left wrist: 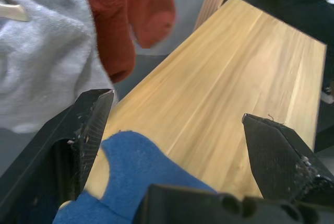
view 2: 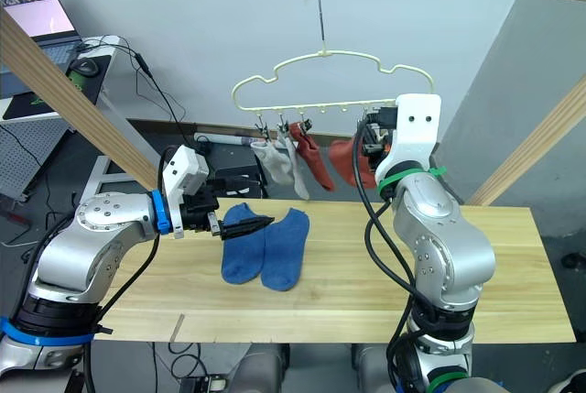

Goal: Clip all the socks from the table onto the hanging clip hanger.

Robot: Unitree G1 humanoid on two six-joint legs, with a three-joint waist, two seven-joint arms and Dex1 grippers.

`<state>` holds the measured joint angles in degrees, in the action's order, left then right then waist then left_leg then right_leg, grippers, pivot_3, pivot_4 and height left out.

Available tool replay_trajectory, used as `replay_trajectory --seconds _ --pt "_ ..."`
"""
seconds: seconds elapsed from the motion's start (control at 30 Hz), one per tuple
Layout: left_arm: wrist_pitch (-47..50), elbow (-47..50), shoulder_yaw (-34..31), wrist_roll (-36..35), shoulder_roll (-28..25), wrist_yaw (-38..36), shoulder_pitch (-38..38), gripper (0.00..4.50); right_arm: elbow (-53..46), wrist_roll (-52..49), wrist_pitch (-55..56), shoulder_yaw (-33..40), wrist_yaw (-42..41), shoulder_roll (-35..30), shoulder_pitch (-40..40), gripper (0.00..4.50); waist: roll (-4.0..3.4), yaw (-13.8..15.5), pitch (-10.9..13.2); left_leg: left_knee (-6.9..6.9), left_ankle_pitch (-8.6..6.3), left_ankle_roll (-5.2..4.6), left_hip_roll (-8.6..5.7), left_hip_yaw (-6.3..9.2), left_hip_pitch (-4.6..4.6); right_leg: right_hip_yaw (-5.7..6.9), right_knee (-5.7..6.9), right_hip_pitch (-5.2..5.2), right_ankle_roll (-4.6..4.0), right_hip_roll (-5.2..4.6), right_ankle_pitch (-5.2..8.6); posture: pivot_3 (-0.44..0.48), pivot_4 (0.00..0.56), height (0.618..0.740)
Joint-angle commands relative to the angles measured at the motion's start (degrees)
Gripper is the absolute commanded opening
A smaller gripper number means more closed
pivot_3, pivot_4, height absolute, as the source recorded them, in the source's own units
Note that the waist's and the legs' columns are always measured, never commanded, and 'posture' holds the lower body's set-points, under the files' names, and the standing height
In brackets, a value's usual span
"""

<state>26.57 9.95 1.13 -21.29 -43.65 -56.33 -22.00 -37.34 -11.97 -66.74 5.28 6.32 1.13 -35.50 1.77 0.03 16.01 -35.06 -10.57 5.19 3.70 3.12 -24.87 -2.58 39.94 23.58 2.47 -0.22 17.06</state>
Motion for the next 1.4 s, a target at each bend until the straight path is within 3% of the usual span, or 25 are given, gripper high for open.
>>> replay_trajectory --seconds 0.03,0.2,0.7,1.07,1.4 --pt "-1.4 -1.2 2.4 3.2 0.2 0.8 -0.3 4.50 -1.3 0.2 0.4 0.1 0.2 -0.1 -2.0 2.00 0.00 0.0 0.0 0.00 0.00 0.00 0.00 0.00 0.00 0.00 0.00 0.00 0.00 0.00 0.00 0.122 0.212 0.740" --pt "0.0 -5.4 6.9 7.5 2.5 2.8 -2.5 4.50 -1.2 0.2 0.0 0.0 0.2 -0.1 -3.4 2.00 0.00 0.0 0.0 0.00 0.00 -0.01 0.00 0.00 0.00 0.00 0.02 0.00 0.00 0.00 0.00 0.111 0.216 0.740" --pt "-2.1 -8.5 6.4 8.6 3.8 1.3 -3.3 4.50 -1.0 0.9 -0.3 -1.2 0.6 0.7 0.0 2.00 0.00 -0.1 0.0 -0.01 0.01 -0.01 0.00 0.00 0.00 0.00 0.02 0.00 0.00 0.00 0.00 0.104 0.223 0.740" --pt "5.8 -1.6 -1.1 -3.7 4.7 -1.2 -8.4 4.50 4.6 1.9 4.4 0.7 -1.7 -2.5 0.2 2.00 0.00 -0.1 0.0 -0.01 0.01 -0.02 -0.01 0.02 -0.01 0.02 0.03 -0.02 0.00 0.00 0.00 0.125 0.218 0.740" --pt "7.9 -0.2 -3.7 -8.2 6.3 1.0 -15.0 4.50 10.4 1.9 9.5 1.9 -3.3 -5.1 -0.9 2.00 0.01 0.0 0.0 -0.03 0.01 -0.02 -0.01 0.01 0.00 0.02 0.03 -0.02 0.00 0.00 0.00 0.136 0.207 0.740"
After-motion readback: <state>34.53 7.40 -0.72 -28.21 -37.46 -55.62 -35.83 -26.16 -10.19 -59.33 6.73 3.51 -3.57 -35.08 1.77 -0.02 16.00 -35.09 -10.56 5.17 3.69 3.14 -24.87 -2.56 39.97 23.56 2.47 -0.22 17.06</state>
